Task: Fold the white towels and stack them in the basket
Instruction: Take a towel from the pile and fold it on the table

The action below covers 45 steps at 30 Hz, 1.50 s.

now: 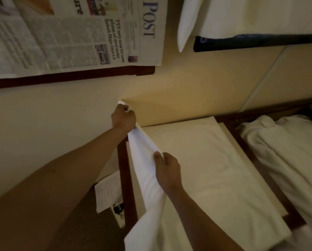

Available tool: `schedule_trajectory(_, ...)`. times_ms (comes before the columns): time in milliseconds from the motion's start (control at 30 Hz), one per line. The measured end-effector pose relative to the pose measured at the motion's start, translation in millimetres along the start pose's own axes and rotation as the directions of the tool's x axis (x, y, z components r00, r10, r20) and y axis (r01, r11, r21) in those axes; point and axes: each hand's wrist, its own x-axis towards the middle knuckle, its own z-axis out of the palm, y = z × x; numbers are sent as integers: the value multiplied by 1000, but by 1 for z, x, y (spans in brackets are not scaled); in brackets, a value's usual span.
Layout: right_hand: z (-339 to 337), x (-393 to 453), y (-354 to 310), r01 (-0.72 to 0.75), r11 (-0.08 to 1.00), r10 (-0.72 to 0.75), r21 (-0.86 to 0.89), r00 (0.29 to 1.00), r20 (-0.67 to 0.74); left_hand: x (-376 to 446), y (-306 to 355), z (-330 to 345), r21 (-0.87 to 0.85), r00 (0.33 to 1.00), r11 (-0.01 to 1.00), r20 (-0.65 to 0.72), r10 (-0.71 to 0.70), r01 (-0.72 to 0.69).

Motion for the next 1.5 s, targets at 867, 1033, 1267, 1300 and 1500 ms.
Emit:
schedule_trajectory(867,-266,300,160,-137,931,190,-337,973,130,10,6,272,796,946,527,319,52,-298)
schedule_trajectory(1033,-252,348,137,-136,983,156,-122,972,177,36,-8,239,840,935,465,348,-66,-279)
schedule_trajectory(1267,-247,340,117,-132,979,57,153,907,416,40,-4,232,857,902,384,414,-119,-343)
schedule_trajectory(1300,-246,337,114,-131,969,19,211,887,461,38,-4,231,839,892,382,445,-75,-387)
schedule_trajectory(1500,-234,333,104,-286,853,-7,437,830,557,36,-2,235,646,781,566,624,-5,-512)
